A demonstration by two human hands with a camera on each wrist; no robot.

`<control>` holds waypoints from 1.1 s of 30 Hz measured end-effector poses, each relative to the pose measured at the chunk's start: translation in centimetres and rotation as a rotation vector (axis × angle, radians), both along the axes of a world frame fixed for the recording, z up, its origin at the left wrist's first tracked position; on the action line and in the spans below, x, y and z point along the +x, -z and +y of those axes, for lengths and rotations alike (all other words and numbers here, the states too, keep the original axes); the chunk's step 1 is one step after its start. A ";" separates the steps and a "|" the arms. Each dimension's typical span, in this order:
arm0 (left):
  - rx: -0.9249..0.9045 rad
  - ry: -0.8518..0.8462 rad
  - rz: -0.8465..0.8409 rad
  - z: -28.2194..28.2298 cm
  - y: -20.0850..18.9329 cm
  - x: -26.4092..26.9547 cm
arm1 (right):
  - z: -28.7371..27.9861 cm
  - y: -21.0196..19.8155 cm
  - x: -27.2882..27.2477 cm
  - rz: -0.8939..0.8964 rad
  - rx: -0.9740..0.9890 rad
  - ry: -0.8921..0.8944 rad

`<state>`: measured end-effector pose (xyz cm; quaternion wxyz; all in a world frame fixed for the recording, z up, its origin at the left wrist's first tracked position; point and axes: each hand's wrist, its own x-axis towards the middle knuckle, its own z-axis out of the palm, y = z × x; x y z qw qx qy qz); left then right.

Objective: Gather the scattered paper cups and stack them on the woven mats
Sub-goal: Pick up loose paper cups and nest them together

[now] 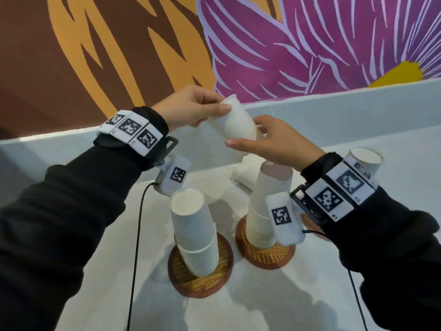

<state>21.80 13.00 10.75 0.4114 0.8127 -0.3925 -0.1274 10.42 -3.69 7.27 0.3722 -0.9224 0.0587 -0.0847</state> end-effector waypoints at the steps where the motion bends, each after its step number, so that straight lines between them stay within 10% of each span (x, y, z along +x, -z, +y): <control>1: -0.030 0.049 0.017 -0.4 -0.3 -0.5 | -0.1 -0.1 0.0 0.002 0.022 0.005; 8: -0.044 0.010 0.082 -1.5 2.6 1.3 | -2.7 1.1 -0.2 0.038 0.052 0.108; 23: 0.782 0.360 -0.424 -6.3 17.3 3.2 | -6.4 4.9 0.5 0.031 0.135 0.205; 28: 0.679 0.295 -0.099 -3.8 19.0 3.5 | -7.3 5.8 0.1 0.062 0.089 0.170; 33: 0.467 -0.019 -0.105 0.4 12.5 5.0 | -7.8 5.8 -0.3 0.054 0.058 0.176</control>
